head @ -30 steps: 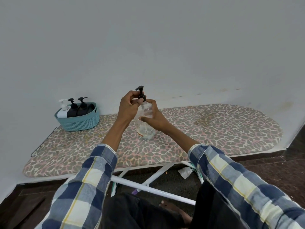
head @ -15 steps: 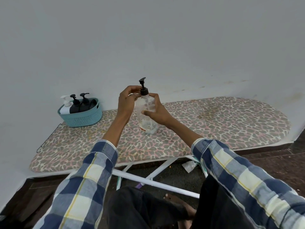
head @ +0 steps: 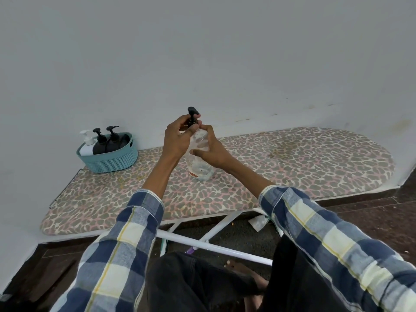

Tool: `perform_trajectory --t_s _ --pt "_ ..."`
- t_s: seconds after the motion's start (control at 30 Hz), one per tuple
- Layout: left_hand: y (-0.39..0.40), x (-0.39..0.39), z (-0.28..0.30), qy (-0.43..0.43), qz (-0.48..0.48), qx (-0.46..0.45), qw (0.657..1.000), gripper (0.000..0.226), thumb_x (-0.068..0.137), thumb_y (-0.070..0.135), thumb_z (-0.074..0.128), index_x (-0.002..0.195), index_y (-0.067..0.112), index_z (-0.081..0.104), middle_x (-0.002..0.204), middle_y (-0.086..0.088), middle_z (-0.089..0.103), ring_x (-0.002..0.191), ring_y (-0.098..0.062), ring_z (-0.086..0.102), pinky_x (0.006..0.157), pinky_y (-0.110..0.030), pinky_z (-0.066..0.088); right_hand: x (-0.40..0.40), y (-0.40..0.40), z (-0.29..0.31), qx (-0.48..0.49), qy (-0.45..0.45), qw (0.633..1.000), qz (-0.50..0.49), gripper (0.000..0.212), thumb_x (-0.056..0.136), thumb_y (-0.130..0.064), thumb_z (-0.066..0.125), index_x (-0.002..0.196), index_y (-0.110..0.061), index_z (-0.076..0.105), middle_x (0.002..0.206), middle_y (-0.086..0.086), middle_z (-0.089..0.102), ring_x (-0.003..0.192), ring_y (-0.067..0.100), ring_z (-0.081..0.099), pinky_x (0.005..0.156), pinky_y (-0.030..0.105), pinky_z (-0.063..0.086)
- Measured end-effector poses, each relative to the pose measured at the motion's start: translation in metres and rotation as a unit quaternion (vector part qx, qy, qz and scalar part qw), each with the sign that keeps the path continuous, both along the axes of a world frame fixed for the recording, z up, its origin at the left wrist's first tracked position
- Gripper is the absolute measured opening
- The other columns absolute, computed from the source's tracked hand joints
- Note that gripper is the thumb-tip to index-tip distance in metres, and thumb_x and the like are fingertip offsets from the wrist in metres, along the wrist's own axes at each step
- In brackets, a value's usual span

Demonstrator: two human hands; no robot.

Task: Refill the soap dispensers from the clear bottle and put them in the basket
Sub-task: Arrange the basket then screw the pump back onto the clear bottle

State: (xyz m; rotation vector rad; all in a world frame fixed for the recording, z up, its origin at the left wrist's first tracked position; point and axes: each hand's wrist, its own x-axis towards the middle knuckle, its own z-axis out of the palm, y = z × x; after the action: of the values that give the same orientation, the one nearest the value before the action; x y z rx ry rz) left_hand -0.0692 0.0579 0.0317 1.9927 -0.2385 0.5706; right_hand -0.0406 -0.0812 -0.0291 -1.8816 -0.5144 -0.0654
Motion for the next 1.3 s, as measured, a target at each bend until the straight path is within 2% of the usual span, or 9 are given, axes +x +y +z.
perform_trajectory --t_s 0.1,0.23,0.3,0.4,0.53,0.87,1.0,1.1,1.3 --pt "0.005 -0.001 -0.001 0.017 -0.031 -0.005 0.999 0.037 0.106 0.010 0.061 0.142 0.016 0.065 0.120 0.001 0.079 0.116 -0.002 0.071 0.101 -0.016 0.052 0.001 0.001 0.000 -0.003 0.004 1.000 -0.004 0.080 0.091 -0.029 0.080 0.152 -0.030 0.027 0.135 0.010 0.056 0.124 0.026 0.060 0.106 0.053 0.052" --pt "0.006 -0.001 -0.002 0.010 0.007 -0.012 1.000 0.051 0.102 -0.008 0.051 0.140 0.026 0.054 0.124 0.001 0.076 0.117 -0.003 0.070 0.092 -0.008 0.051 0.002 0.000 0.000 0.001 0.009 1.000 -0.004 0.080 0.090 -0.032 0.080 0.150 -0.034 0.027 0.134 0.010 0.057 0.123 0.025 0.060 0.105 0.053 0.053" --pt "0.009 -0.001 -0.005 -0.003 0.053 -0.049 0.997 0.047 0.100 -0.009 0.045 0.137 0.017 0.055 0.121 0.001 0.074 0.116 -0.013 0.071 0.094 -0.020 0.057 0.002 0.000 -0.001 0.001 0.008 1.000 -0.001 0.080 0.091 -0.032 0.080 0.151 -0.033 0.027 0.134 0.010 0.055 0.123 0.026 0.060 0.105 0.052 0.053" --pt "0.007 -0.001 -0.008 0.004 0.053 -0.121 0.991 0.022 0.109 0.017 0.052 0.127 0.012 0.065 0.112 0.001 0.075 0.106 -0.011 0.074 0.101 -0.037 0.059 0.004 0.000 -0.002 0.001 0.002 1.000 0.000 0.081 0.092 -0.030 0.080 0.153 -0.029 0.027 0.133 0.011 0.053 0.122 0.026 0.060 0.104 0.050 0.053" --pt "-0.002 -0.004 -0.002 0.007 0.053 -0.062 0.997 0.039 0.091 0.046 0.081 0.120 0.021 0.071 0.110 0.011 0.077 0.099 -0.001 0.073 0.089 -0.019 0.057 0.004 0.000 -0.002 -0.004 -0.012 1.000 0.001 0.081 0.093 -0.029 0.079 0.153 -0.028 0.026 0.139 0.010 0.052 0.122 0.023 0.058 0.102 0.043 0.052" --pt "0.002 0.007 0.003 0.040 0.032 -0.002 0.999 0.037 0.102 -0.002 0.055 0.133 0.011 0.069 0.122 0.002 0.077 0.115 -0.007 0.072 0.102 -0.023 0.056 0.008 -0.002 -0.001 0.011 0.022 1.000 0.001 0.081 0.087 -0.037 0.081 0.148 -0.037 0.028 0.133 0.011 0.058 0.123 0.025 0.061 0.108 0.052 0.052" --pt "0.004 -0.001 -0.002 0.033 0.067 -0.066 0.995 0.022 0.106 0.022 0.059 0.119 0.017 0.076 0.116 0.006 0.078 0.109 -0.007 0.072 0.103 -0.035 0.057 0.007 -0.001 -0.003 0.018 0.017 1.000 0.004 0.081 0.086 -0.035 0.081 0.148 -0.039 0.029 0.133 0.010 0.058 0.124 0.024 0.060 0.106 0.052 0.053" --pt "-0.005 -0.003 0.000 0.036 0.074 -0.063 0.995 0.038 0.090 0.041 0.083 0.117 0.016 0.074 0.108 0.007 0.078 0.096 -0.004 0.074 0.089 -0.020 0.059 0.005 0.000 -0.002 0.021 -0.001 1.000 0.008 0.078 0.091 -0.024 0.080 0.149 -0.030 0.029 0.132 0.009 0.056 0.120 0.022 0.058 0.100 0.042 0.052" --pt "-0.016 -0.001 0.018 0.034 0.074 0.045 0.996 0.025 0.093 0.013 0.078 0.118 0.011 0.077 0.108 0.002 0.078 0.093 -0.004 0.071 0.084 -0.007 0.052 -0.002 -0.009 0.002 0.091 0.037 0.995 0.008 0.077 0.083 -0.038 0.090 0.141 -0.033 0.040 0.133 0.003 0.064 0.120 0.017 0.065 0.105 0.046 0.056"
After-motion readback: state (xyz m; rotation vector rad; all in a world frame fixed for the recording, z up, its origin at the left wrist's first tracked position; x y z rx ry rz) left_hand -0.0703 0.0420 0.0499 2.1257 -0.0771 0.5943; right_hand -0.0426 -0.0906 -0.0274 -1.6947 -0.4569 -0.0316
